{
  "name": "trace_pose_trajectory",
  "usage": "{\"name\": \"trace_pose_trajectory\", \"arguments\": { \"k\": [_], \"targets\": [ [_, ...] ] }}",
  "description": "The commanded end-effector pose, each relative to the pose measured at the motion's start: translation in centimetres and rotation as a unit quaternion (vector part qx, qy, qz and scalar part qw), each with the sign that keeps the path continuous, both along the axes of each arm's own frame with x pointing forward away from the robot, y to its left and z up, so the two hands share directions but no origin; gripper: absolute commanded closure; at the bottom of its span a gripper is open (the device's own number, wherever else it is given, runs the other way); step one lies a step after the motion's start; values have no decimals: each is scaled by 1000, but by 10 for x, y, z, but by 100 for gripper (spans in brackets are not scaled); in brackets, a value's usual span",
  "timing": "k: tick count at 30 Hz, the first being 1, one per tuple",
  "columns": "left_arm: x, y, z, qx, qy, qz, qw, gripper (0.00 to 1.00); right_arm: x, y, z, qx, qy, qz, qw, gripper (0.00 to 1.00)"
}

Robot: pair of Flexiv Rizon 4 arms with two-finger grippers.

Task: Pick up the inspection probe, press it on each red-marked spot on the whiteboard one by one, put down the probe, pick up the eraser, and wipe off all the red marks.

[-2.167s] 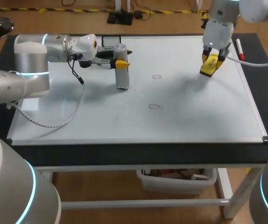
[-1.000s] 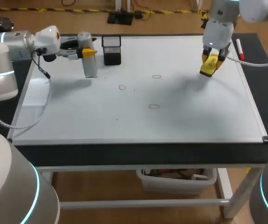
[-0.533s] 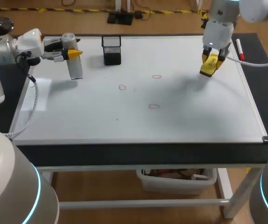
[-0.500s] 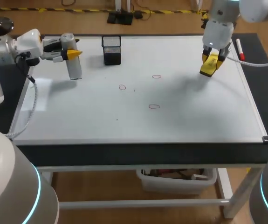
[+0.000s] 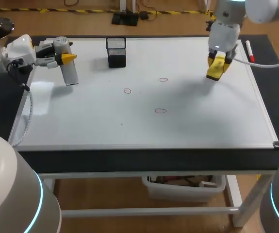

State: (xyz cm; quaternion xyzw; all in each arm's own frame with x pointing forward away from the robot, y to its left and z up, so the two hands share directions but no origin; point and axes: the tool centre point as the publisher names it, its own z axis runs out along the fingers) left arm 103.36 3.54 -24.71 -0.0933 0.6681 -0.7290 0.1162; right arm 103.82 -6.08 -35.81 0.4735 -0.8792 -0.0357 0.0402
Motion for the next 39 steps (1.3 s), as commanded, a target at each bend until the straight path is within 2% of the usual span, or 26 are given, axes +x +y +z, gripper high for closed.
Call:
{"name": "trace_pose_trajectory", "arguments": {
  "k": [1, 7, 14, 25, 30, 37, 39],
  "targets": [
    [-4, -2, 3, 1, 0, 19, 1000, 100, 1, 34, 1, -37, 9, 22, 999, 100],
    [-4, -2, 3, 1, 0, 19, 1000, 100, -1, 87, 6, -29, 2, 91, 995, 100],
    [-4, -2, 3, 1, 0, 19, 1000, 100, -6, 146, 7, -16, -3, 170, 985, 100],
    [-4, -2, 3, 1, 0, 19, 1000, 100, -23, 243, -3, -26, -16, 295, 955, 100],
    [-4, -2, 3, 1, 0, 19, 1000, 100, -24, 274, -12, -15, -27, 322, 946, 100],
    [-4, -2, 3, 1, 0, 19, 1000, 100, -22, 306, -24, -10, -27, 340, 940, 100],
    [-4, -2, 3, 1, 0, 19, 1000, 100, -22, 314, -26, 7, -27, 338, 941, 100]
  ]
}}
